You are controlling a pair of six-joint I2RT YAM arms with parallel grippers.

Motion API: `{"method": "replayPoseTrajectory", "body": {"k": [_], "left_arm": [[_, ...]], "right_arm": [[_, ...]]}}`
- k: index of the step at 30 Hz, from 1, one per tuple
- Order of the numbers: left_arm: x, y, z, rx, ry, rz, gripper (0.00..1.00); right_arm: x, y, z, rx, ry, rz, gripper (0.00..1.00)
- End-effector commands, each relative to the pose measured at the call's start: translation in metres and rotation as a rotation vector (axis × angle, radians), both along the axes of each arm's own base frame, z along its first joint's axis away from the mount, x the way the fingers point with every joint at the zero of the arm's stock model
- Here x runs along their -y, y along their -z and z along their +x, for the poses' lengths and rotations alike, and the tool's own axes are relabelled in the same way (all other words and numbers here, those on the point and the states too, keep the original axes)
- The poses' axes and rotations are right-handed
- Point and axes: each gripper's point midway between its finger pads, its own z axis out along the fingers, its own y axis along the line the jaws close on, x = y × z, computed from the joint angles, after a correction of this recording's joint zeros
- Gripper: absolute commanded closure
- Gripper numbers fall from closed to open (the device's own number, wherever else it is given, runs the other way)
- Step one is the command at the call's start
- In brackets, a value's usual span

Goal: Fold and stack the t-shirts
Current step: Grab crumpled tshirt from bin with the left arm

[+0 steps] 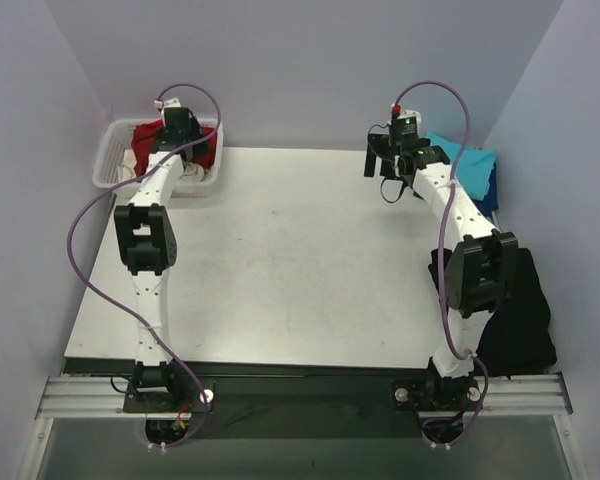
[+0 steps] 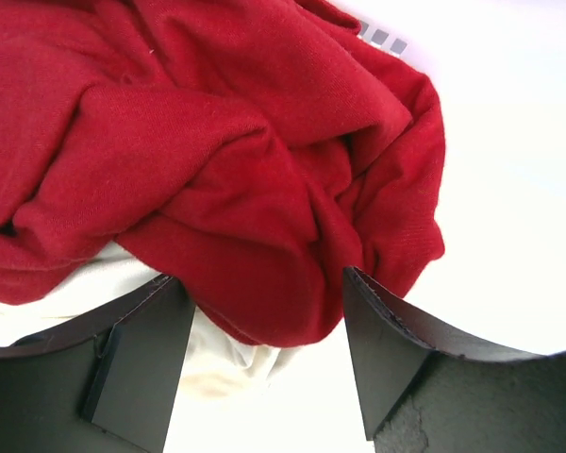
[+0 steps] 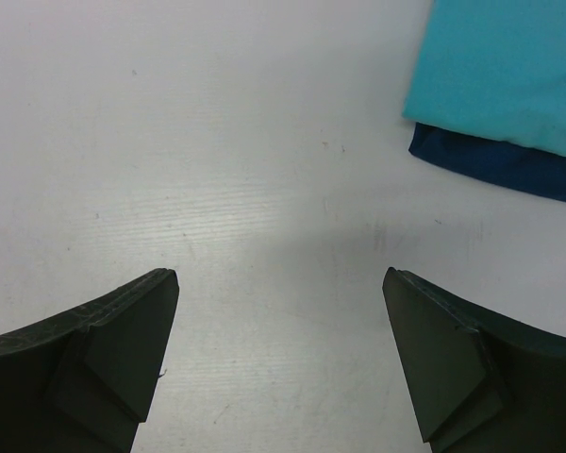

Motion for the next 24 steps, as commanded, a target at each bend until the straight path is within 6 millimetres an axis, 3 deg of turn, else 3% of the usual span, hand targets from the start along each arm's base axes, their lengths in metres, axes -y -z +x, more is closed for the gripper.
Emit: {"method": "replayPoseTrajectory", "body": {"k": [1,5,14,18,24], "left_arm": [[-0.001,-0.066,-0.009,0.106,-0.018,-0.024,0.27],[-0.002,-0.084,-0.018,0.145,-0.025,-0.029,0.27],[0.003,-0.1,-0.017,0.175,-0.017,-0.051,0.27],[0.004,-0.088,-0.007,0.182,-0.023,-0.059,0.27],[0.01,-0.041,0.024,0.193,-0.007,-0.083,0.26]], "right_arm": [[-0.004,-0.01,0.004,0.013,0.003,-0.006,0.04],[-0.005,-0.009,0.005,0.005,0.0,-0.013,0.04],[-0.004,-0.006,0.001,-0.005,-0.003,-0.037,0.04],[-0.003,-0.003,-0.002,-0.015,-0.009,-0.039,0.04],[-0.004,-0.01,0.002,-0.004,-0.023,-0.047,0.04]]}}
